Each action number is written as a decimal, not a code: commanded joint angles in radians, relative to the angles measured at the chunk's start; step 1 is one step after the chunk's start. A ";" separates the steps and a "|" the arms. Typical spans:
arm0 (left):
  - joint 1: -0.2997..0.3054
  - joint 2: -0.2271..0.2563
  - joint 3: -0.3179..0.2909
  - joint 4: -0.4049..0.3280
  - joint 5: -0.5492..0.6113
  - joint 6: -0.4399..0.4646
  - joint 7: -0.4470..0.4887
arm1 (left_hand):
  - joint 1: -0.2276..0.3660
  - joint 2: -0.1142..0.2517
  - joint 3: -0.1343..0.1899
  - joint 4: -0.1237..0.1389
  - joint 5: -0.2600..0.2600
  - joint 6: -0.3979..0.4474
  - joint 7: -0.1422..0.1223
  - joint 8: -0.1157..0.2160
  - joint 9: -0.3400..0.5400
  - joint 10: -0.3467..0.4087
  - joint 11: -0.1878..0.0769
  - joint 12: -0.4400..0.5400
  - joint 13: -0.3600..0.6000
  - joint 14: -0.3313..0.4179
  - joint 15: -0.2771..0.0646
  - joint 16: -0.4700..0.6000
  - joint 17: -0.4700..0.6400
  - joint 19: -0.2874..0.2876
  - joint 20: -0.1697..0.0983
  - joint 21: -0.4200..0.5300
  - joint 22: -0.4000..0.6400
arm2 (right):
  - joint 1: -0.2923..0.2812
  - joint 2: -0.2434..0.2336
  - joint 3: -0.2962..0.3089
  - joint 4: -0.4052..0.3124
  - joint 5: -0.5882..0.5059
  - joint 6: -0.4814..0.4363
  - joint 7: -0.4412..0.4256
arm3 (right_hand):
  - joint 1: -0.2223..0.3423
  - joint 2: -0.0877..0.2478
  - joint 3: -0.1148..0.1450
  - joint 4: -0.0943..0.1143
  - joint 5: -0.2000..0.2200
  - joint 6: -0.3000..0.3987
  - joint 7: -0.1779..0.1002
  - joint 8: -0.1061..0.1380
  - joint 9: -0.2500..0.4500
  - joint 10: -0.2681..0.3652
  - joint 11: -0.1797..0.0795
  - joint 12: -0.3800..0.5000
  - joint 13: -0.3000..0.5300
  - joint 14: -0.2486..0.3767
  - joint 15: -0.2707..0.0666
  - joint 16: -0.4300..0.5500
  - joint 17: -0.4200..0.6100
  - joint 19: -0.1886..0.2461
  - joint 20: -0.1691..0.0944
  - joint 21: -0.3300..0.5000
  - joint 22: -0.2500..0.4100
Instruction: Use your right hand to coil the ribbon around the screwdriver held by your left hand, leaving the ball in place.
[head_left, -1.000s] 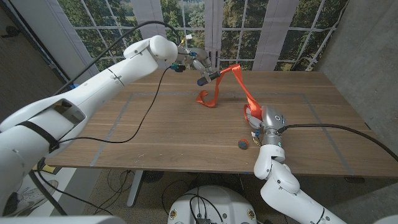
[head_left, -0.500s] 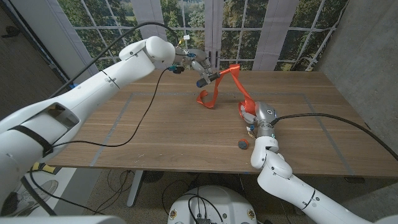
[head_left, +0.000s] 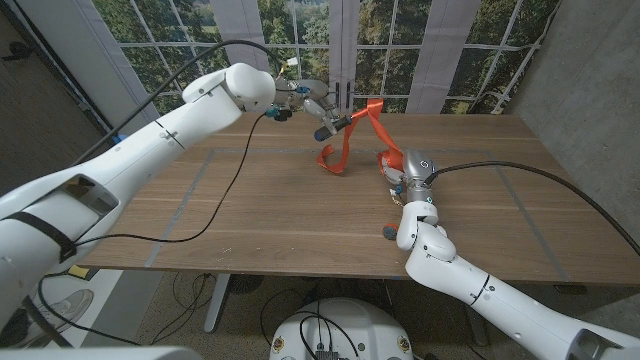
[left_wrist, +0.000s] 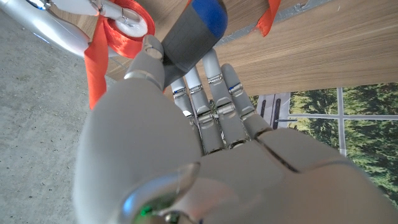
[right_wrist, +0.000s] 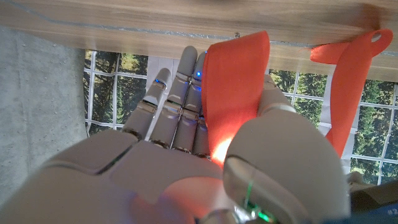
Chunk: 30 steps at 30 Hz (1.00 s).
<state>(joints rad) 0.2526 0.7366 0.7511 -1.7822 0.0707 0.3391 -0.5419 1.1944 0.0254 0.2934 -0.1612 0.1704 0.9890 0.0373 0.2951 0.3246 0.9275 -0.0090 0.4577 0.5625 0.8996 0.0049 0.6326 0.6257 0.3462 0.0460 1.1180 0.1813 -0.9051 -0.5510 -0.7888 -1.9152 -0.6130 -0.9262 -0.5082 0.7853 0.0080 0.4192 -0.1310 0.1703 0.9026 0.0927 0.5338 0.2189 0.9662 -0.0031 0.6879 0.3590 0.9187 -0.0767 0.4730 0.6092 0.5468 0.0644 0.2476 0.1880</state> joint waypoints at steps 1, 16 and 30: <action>0.051 0.012 -0.046 -0.008 -0.048 -0.050 0.078 | 0.106 0.112 0.016 0.006 0.006 0.073 0.005 -0.001 0.064 0.105 -0.101 0.005 0.164 0.129 -0.215 0.003 0.003 -0.002 0.002 0.004 0.003 | 0.161 0.026 -0.129 0.127 -0.065 -0.043 0.047 | 0.159 0.151 0.004 -0.003 0.005 0.099 -0.053 0.178 0.053 0.009 -0.003 0.007 0.004 0.047 -0.069 -0.003 0.003 0.004 -0.005 -0.002 0.003; 0.010 0.024 -0.014 0.006 -0.057 -0.030 -0.007 | 0.106 0.111 0.018 0.005 0.006 0.077 0.003 -0.006 0.065 0.108 -0.099 0.002 0.166 0.128 -0.215 0.001 0.004 -0.005 0.001 0.007 0.003 | 0.275 0.076 -0.151 0.251 -0.067 -0.031 0.059 | 0.158 0.148 0.005 -0.002 0.006 0.098 -0.055 0.179 0.052 0.009 -0.002 0.006 0.001 0.050 -0.072 -0.007 0.004 0.006 -0.007 -0.002 0.002; 0.021 0.038 -0.017 -0.008 -0.058 -0.031 -0.014 | 0.106 0.112 0.018 0.006 0.006 0.076 0.007 -0.012 0.068 0.107 -0.098 -0.001 0.171 0.128 -0.212 0.001 0.005 -0.007 0.004 0.010 0.003 | 0.329 0.076 -0.162 0.275 -0.079 0.002 0.058 | 0.157 0.148 0.007 -0.001 0.007 0.098 -0.056 0.180 0.052 0.008 -0.002 0.006 0.001 0.050 -0.072 -0.012 0.005 0.007 -0.009 -0.003 0.002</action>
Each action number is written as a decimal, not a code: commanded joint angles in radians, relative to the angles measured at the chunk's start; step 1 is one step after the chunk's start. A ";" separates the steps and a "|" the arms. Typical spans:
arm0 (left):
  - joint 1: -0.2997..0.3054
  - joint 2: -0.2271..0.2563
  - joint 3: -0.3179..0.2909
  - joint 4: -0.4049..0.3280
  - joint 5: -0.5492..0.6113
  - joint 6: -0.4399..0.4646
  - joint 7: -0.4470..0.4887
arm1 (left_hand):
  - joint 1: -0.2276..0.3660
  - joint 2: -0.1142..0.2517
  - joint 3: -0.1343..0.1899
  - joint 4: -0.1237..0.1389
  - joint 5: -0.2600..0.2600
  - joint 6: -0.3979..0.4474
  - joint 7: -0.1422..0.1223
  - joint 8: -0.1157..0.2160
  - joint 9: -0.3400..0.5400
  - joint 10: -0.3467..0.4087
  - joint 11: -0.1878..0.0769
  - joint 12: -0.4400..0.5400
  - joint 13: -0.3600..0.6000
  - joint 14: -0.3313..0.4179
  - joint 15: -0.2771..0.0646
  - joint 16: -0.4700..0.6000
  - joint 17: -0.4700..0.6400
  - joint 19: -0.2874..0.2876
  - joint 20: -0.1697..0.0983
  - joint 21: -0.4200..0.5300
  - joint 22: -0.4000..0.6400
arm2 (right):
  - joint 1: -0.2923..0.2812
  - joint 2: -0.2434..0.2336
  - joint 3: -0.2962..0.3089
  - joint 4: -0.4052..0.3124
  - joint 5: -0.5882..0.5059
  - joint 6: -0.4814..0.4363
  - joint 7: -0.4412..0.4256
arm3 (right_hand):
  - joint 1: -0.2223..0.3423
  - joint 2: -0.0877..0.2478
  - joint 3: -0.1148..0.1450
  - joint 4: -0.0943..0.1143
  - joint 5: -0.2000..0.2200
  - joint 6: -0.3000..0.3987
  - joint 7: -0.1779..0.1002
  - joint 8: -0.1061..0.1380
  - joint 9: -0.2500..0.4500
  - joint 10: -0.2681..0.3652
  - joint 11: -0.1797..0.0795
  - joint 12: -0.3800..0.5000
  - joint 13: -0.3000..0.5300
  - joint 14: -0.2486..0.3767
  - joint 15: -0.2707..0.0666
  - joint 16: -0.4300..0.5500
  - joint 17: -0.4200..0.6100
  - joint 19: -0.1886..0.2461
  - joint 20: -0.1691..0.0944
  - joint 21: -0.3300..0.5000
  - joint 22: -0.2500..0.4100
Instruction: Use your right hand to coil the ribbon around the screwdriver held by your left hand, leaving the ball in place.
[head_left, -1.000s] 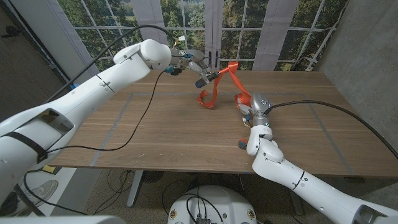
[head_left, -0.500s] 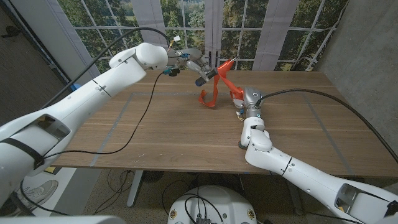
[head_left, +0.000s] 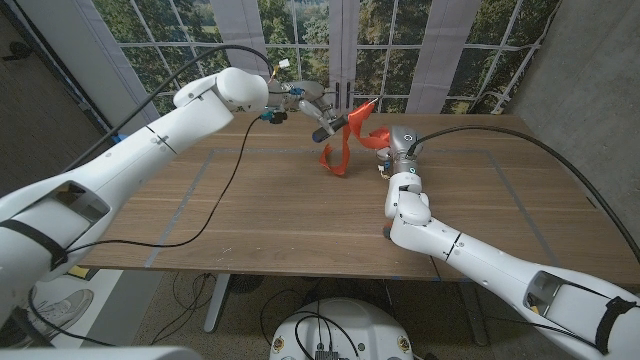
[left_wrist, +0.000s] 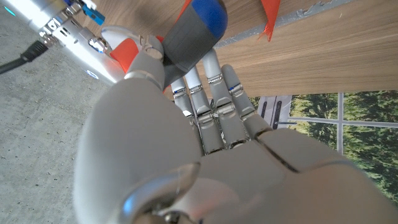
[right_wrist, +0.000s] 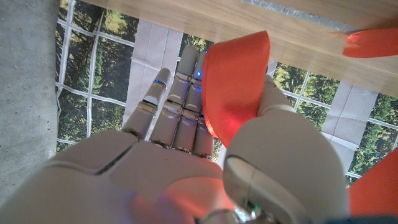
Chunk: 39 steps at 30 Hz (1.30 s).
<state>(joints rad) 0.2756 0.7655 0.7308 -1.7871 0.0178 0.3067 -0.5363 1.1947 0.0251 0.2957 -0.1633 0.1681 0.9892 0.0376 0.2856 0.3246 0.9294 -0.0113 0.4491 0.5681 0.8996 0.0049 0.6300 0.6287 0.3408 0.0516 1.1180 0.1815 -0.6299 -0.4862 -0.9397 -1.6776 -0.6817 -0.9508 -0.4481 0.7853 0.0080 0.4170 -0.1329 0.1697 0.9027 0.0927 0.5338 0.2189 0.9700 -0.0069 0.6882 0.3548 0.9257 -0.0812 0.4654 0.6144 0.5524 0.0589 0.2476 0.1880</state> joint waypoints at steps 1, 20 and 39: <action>-0.006 0.009 0.006 -0.001 -0.006 0.001 -0.028 | 0.106 0.113 0.016 0.008 0.008 0.077 0.007 -0.002 0.068 0.107 -0.096 0.007 0.164 0.128 -0.213 0.004 0.002 -0.002 -0.002 0.010 0.003 | 0.055 0.015 -0.008 0.041 -0.010 0.029 -0.010 | 0.158 0.148 0.009 0.000 0.007 0.097 -0.056 0.180 0.052 0.005 0.000 0.006 0.005 0.042 -0.067 -0.005 0.001 0.001 -0.003 -0.003 0.002; -0.002 0.013 0.011 0.020 -0.023 -0.028 -0.062 | 0.107 0.113 0.016 0.007 0.007 0.079 0.006 -0.010 0.072 0.105 -0.094 0.000 0.168 0.126 -0.212 0.004 0.004 -0.005 -0.002 0.013 0.002 | 0.117 0.039 -0.021 0.082 -0.042 0.075 -0.028 | 0.157 0.147 0.010 0.000 0.008 0.101 -0.054 0.181 0.048 0.005 0.001 0.006 0.005 0.043 -0.068 -0.008 0.006 0.001 -0.005 -0.004 0.002; 0.008 0.032 0.008 0.018 -0.031 -0.026 -0.083 | 0.108 0.112 0.016 0.007 0.007 0.082 0.006 -0.014 0.076 0.108 -0.092 -0.005 0.167 0.124 -0.212 0.004 0.004 -0.008 -0.001 0.015 0.002 | 0.148 0.051 -0.004 0.081 -0.080 0.141 -0.068 | 0.154 0.146 0.011 0.002 0.008 0.100 -0.058 0.184 0.049 0.006 0.000 0.006 0.002 0.045 -0.073 -0.014 0.006 0.001 -0.006 -0.004 0.002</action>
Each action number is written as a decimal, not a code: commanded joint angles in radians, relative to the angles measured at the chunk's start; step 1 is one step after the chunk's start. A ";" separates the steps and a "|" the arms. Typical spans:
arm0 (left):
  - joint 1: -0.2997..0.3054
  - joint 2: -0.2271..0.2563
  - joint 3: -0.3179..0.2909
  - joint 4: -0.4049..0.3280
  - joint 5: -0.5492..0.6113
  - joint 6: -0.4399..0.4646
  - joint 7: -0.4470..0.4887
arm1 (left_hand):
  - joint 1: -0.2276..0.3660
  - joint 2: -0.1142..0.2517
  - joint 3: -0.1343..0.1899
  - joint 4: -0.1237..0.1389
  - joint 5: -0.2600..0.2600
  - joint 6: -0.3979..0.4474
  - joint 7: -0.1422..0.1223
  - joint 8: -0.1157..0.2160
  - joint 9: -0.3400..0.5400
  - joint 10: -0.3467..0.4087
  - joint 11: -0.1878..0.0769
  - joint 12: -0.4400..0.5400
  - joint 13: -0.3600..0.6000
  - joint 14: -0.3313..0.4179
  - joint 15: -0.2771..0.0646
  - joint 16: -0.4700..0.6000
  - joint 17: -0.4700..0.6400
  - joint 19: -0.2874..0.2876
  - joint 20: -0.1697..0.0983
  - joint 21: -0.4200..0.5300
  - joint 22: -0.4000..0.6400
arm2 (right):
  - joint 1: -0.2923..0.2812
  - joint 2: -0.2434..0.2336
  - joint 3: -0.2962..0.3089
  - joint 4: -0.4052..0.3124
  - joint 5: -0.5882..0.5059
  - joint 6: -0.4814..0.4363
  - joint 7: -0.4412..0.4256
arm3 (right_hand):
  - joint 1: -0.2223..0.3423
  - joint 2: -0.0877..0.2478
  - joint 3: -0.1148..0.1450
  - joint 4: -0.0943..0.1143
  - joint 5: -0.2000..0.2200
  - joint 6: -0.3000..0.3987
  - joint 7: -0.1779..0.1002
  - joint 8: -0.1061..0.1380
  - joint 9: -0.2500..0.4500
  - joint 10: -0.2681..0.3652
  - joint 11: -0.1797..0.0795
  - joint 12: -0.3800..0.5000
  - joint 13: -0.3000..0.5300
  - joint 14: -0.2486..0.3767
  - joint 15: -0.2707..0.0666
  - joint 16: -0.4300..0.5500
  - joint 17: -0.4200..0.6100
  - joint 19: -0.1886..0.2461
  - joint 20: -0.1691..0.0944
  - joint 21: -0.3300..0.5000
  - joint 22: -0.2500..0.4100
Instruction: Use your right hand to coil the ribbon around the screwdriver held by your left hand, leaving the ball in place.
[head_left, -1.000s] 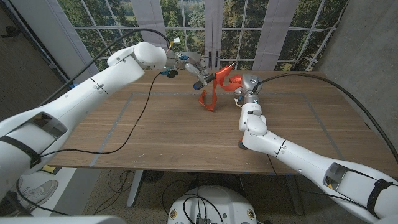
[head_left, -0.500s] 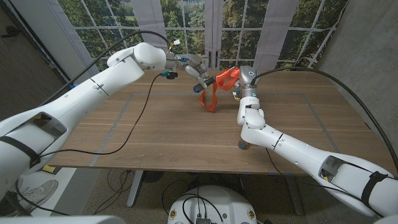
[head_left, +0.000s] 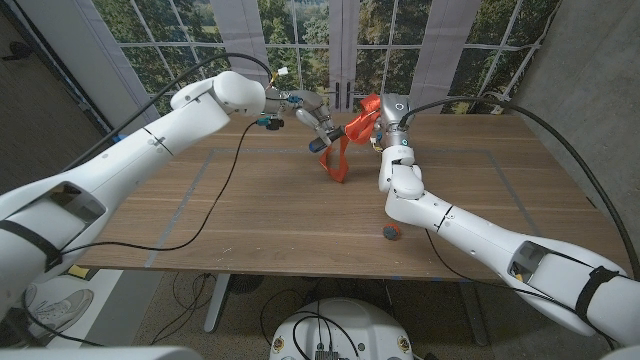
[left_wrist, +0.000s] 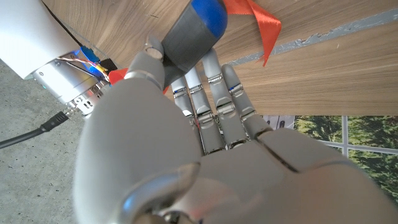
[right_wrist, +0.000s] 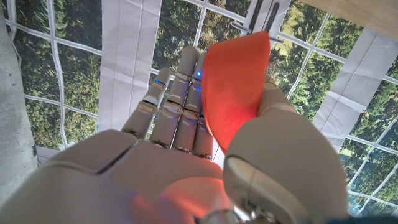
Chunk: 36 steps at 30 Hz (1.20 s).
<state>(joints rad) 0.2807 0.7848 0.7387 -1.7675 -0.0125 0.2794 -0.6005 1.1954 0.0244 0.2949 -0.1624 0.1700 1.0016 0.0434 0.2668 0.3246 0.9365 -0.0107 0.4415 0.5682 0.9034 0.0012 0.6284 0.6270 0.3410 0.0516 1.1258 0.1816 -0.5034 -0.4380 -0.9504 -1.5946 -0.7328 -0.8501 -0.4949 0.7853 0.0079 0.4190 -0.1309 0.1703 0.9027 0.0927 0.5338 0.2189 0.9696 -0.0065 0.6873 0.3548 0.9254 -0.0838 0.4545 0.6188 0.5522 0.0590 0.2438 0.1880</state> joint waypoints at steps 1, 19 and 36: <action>-0.001 0.013 0.004 0.001 0.001 0.002 -0.028 | 0.108 0.113 0.017 0.006 0.005 0.069 0.001 0.005 0.077 0.101 -0.096 0.002 0.167 0.119 -0.208 0.006 0.007 -0.008 -0.001 0.008 0.002 | 0.023 -0.001 0.008 -0.007 -0.029 0.047 -0.017 | 0.155 0.147 0.009 -0.001 0.007 0.101 -0.059 0.184 0.048 0.006 -0.001 0.006 0.003 0.045 -0.070 -0.003 0.004 0.001 -0.006 0.000 0.002; 0.007 0.012 0.008 0.040 -0.006 -0.044 -0.050 | 0.108 0.113 0.017 0.007 0.005 0.073 0.001 -0.002 0.078 0.101 -0.098 -0.001 0.175 0.119 -0.206 0.004 0.005 -0.011 0.000 0.011 0.002 | 0.051 -0.015 -0.011 -0.025 -0.127 0.098 0.010 | 0.153 0.145 0.009 0.000 0.007 0.104 -0.061 0.184 0.044 0.007 -0.002 0.007 0.002 0.048 -0.074 -0.008 0.005 0.004 -0.011 0.000 0.002; 0.018 0.007 0.021 0.075 0.031 -0.084 -0.045 | 0.108 0.112 0.017 0.007 0.005 0.075 0.002 -0.006 0.083 0.102 -0.094 -0.007 0.176 0.117 -0.207 0.005 0.009 -0.011 0.000 0.014 0.002 | 0.095 0.000 -0.039 -0.040 -0.265 0.098 0.121 | 0.151 0.143 0.009 0.000 0.008 0.104 -0.065 0.184 0.039 0.007 -0.006 0.006 0.001 0.046 -0.080 -0.013 0.009 0.007 -0.018 0.001 0.002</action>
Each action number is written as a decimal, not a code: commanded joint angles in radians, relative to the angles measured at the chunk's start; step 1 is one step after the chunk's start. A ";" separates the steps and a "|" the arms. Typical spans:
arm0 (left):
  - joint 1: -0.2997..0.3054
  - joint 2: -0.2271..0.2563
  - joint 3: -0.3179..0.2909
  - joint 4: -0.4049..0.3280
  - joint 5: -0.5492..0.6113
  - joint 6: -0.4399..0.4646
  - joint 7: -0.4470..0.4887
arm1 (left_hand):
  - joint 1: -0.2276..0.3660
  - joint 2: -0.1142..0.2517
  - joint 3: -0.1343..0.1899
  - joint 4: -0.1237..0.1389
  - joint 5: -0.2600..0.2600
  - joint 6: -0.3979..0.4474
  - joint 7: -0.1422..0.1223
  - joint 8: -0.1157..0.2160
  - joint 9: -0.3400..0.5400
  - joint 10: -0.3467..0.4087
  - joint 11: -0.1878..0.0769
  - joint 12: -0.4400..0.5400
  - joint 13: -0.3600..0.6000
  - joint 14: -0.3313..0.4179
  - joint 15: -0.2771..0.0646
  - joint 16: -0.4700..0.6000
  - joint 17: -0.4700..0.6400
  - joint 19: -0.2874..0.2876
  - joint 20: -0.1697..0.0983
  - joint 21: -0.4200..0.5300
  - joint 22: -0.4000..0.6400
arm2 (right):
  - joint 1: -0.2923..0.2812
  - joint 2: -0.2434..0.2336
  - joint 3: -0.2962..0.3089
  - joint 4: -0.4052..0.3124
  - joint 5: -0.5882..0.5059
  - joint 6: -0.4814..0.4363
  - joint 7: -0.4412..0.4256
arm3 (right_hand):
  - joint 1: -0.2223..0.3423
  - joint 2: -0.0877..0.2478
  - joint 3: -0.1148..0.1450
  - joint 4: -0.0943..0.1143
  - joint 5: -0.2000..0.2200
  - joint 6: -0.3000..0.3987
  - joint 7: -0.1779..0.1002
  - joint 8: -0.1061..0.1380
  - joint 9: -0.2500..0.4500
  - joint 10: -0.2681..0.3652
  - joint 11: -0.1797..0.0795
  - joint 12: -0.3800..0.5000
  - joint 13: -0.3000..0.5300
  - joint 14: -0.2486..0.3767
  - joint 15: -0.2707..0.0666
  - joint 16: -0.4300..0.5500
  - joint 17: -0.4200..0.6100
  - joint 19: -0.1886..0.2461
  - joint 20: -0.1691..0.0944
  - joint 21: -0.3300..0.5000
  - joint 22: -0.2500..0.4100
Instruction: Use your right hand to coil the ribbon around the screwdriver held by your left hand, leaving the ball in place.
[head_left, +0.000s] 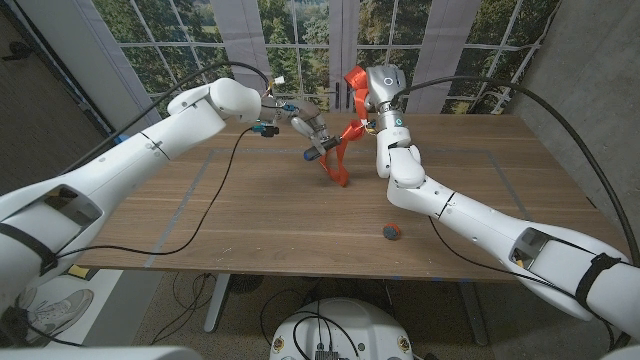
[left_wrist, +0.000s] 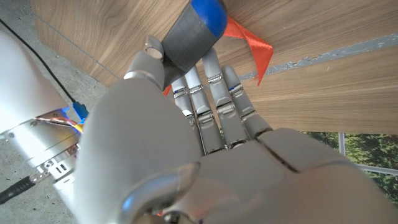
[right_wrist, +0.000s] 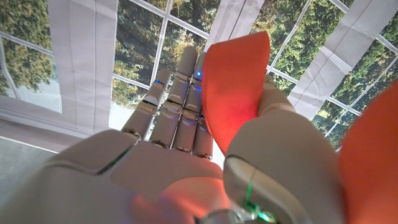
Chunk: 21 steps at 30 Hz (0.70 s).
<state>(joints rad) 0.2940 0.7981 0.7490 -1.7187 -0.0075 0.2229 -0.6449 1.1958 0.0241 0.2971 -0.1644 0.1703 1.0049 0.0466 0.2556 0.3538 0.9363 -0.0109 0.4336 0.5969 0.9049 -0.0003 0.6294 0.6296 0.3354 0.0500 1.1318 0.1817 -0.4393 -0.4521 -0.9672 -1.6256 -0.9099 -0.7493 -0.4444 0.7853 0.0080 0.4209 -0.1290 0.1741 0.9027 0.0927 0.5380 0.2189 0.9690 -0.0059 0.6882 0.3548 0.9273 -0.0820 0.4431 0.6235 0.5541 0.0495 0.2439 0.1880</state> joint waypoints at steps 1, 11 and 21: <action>0.004 -0.008 0.010 0.031 0.023 -0.023 -0.003 | 0.108 0.113 0.016 0.009 0.004 0.071 -0.001 0.005 0.054 0.103 -0.093 0.001 0.147 0.117 -0.205 0.003 0.005 -0.006 0.002 0.008 0.002 | 0.029 0.020 -0.017 -0.009 -0.088 0.000 0.063 | 0.151 0.143 0.008 -0.002 0.004 0.106 -0.064 0.180 0.040 0.007 -0.006 0.005 0.001 0.045 -0.082 -0.001 0.004 0.005 -0.008 0.001 0.002; -0.001 -0.021 0.021 0.050 0.051 -0.007 0.009 | 0.110 0.112 0.015 0.008 0.005 0.071 -0.002 0.001 0.056 0.103 -0.093 -0.002 0.149 0.118 -0.205 0.004 0.003 -0.005 0.002 0.010 0.002 | 0.031 0.034 -0.006 -0.048 -0.148 0.006 0.074 | 0.150 0.142 0.008 -0.002 0.005 0.106 -0.064 0.181 0.039 0.007 -0.007 0.005 0.001 0.046 -0.083 -0.004 0.006 0.005 -0.009 0.000 0.002; -0.013 -0.036 0.037 0.068 0.073 0.009 0.007 | 0.111 0.113 0.014 0.008 0.005 0.074 0.001 -0.001 0.058 0.103 -0.095 -0.002 0.153 0.118 -0.205 0.005 0.003 -0.006 0.004 0.011 0.002 | 0.012 0.037 0.028 -0.118 -0.202 0.010 0.061 | 0.147 0.142 0.008 0.000 0.005 0.105 -0.066 0.182 0.039 0.009 -0.008 0.005 0.000 0.049 -0.083 -0.007 0.006 0.005 -0.010 0.000 0.001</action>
<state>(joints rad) 0.2922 0.7768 0.7715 -1.6692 0.0368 0.2149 -0.6403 1.1959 0.0239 0.2971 -0.1644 0.1687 1.0049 0.0466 0.2504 0.3538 0.9366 -0.0106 0.4288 0.6022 0.9049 -0.0003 0.6263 0.6291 0.3354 0.0500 1.1393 0.1817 -0.4124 -0.4229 -0.9732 -1.6708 -1.0502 -0.7438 -0.3806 0.7853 0.0080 0.4203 -0.1295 0.1739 0.9081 0.0874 0.5385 0.2189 0.9739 -0.0107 0.6876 0.3504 0.9347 -0.0825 0.4431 0.6281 0.5574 0.0463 0.2439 0.1859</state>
